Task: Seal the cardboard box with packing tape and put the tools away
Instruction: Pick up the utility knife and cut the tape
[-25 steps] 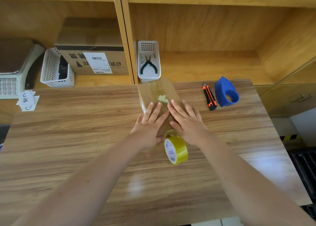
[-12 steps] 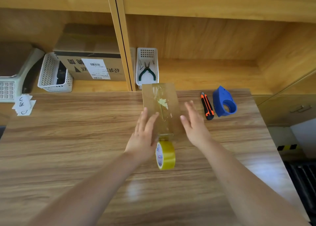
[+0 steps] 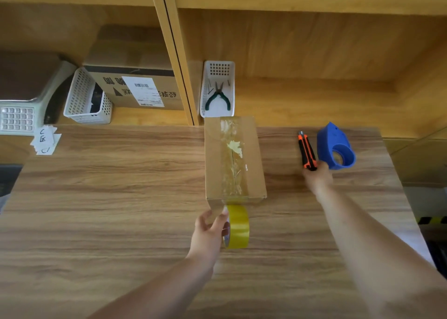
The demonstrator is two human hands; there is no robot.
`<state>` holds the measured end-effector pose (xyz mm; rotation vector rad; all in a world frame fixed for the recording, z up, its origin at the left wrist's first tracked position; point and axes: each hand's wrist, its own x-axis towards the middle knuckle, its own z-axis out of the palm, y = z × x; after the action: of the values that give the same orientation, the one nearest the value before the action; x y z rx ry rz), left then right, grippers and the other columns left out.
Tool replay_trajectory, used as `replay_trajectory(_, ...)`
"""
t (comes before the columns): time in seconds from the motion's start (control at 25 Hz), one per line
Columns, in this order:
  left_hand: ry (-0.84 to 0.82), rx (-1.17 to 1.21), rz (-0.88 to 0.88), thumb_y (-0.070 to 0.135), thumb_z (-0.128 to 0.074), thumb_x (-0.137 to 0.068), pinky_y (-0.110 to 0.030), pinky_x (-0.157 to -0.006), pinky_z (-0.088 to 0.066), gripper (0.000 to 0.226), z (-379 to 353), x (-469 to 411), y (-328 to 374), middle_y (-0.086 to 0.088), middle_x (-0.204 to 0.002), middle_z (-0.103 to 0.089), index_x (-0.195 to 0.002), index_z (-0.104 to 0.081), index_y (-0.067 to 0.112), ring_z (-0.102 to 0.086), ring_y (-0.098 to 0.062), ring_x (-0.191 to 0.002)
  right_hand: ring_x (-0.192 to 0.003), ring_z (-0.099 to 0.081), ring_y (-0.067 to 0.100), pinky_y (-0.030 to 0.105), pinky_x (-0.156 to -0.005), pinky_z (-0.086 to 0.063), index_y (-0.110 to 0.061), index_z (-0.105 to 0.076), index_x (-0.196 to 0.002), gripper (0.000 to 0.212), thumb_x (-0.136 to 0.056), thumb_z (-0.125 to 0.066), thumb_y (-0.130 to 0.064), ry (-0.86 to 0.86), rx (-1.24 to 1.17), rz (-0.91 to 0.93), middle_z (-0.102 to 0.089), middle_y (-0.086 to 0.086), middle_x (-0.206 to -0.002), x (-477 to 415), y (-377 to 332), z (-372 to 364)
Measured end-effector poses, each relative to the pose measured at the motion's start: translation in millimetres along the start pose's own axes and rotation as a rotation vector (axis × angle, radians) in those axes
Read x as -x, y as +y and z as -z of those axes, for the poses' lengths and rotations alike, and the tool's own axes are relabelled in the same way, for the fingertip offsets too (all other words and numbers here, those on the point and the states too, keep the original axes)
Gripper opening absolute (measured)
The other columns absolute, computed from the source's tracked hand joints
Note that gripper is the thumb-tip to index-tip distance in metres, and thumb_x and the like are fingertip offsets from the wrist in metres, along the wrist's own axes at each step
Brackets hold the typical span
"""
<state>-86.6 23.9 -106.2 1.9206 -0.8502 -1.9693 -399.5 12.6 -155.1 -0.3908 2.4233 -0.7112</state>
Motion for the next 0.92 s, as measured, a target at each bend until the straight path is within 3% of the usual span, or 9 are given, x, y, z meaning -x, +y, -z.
replay_trajectory(0.08, -0.018, -0.012, 0.012, 0.063, -0.073, -0.063, -0.04, -0.094, -0.052, 0.058, -5, 1, 0, 0.002, -0.093, -0.076, -0.107, -0.064, 0.026, -0.071, -0.016, -0.089, -0.093, -0.058, 0.034, 0.038, -0.078, -0.047, -0.006, -0.049, -0.122, 0.038, -0.088, -0.059, -0.023, 0.028, 0.051, -0.004, -0.061, 0.016, -0.111, -15, 1, 2)
replay_trajectory(0.16, -0.04, -0.058, -0.01, 0.052, -0.075, -0.069, -0.029, -0.079, -0.05, 0.038, -7, 3, -2, 0.001, -0.08, -0.069, -0.094, -0.07, 0.023, -0.063, -0.013, -0.076, -0.102, -0.057, 0.038, 0.043, -0.086, -0.049, -0.003, -0.047, -0.123, 0.043, -0.091, -0.058, -0.029, 0.041, 0.143, -0.012, -0.056, 0.019, -0.116, -28, 1, -1)
replay_trajectory(0.28, -0.068, -0.076, -0.05, 0.04, -0.077, -0.075, -0.027, -0.071, -0.045, 0.027, -8, 1, -8, -0.001, -0.076, -0.068, -0.09, -0.073, 0.018, -0.057, -0.013, -0.069, -0.12, -0.046, 0.046, 0.051, -0.099, -0.042, 0.001, -0.04, -0.131, 0.053, -0.093, -0.055, -0.034, 0.062, 0.277, -0.026, -0.044, 0.026, -0.132, -42, 1, -9)
replay_trajectory(0.4, -0.077, -0.035, -0.08, 0.022, -0.077, -0.079, -0.016, -0.061, -0.045, 0.016, -8, 0, -9, 0.004, -0.071, -0.07, -0.091, -0.072, 0.013, -0.058, -0.005, -0.062, -0.122, -0.043, 0.046, 0.053, -0.099, -0.04, 0.0, -0.039, -0.132, 0.056, -0.092, -0.056, -0.036, 0.091, 0.288, -0.04, -0.042, 0.025, -0.134, -48, -3, -18)
replay_trajectory(0.48, -0.092, -0.014, -0.093, 0.015, -0.077, -0.079, -0.018, -0.062, -0.047, 0.018, -7, 0, -10, -0.001, -0.076, -0.072, -0.095, -0.071, 0.009, -0.061, -0.009, -0.066, -0.121, -0.045, 0.045, 0.052, -0.097, -0.042, 0.0, -0.039, -0.131, 0.057, -0.091, -0.06, -0.034, 0.095, 0.293, -0.048, -0.042, 0.026, -0.134, -50, -5, -24)
replay_trajectory(0.6, -0.099, -0.004, -0.112, 0.027, -0.082, -0.069, -0.039, -0.075, -0.049, 0.026, -5, -2, -12, -0.01, -0.081, -0.07, -0.09, -0.073, 0.013, -0.058, -0.023, -0.076, -0.113, -0.054, 0.043, 0.046, -0.089, -0.049, 0.002, -0.041, -0.131, 0.052, -0.089, -0.061, -0.024, 0.035, 0.256, -0.052, -0.051, 0.025, -0.129, -56, -5, -30)
replay_trajectory(0.68, -0.098, -0.008, -0.114, 0.033, -0.081, -0.063, -0.043, -0.078, -0.049, 0.031, -4, -2, -12, -0.012, -0.082, -0.069, -0.088, -0.074, 0.015, -0.057, -0.025, -0.077, -0.097, -0.061, 0.037, 0.04, -0.069, -0.057, 0.001, -0.045, -0.13, 0.044, -0.092, -0.056, -0.017, -0.046, 0.047, -0.097, -0.058, 0.02, -0.119, -53, -6, -30)
replay_trajectory(0.76, -0.099, -0.015, -0.119, 0.027, -0.081, -0.07, -0.04, -0.075, -0.046, 0.024, -3, 0, -12, -0.012, -0.082, -0.068, -0.088, -0.074, 0.015, -0.057, -0.025, -0.077, -0.081, -0.061, 0.027, 0.037, -0.059, -0.06, 0.0, -0.045, -0.128, 0.034, -0.096, -0.052, -0.01, -0.188, -0.443, -0.237, -0.057, 0.014, -0.106, -39, -11, -28)
replay_trajectory(0.92, -0.112, -0.028, -0.11, 0.026, -0.08, -0.069, -0.051, -0.082, -0.053, 0.018, 0, 4, -9, -0.026, -0.09, -0.072, -0.083, -0.075, 0.016, -0.06, -0.028, -0.077, -0.097, -0.063, 0.026, 0.041, -0.087, -0.052, 0.001, -0.042, -0.127, 0.03, -0.098, -0.041, -0.004, -0.555, -1.024, -0.286, -0.06, 0.015, -0.108, 11, -15, -2)
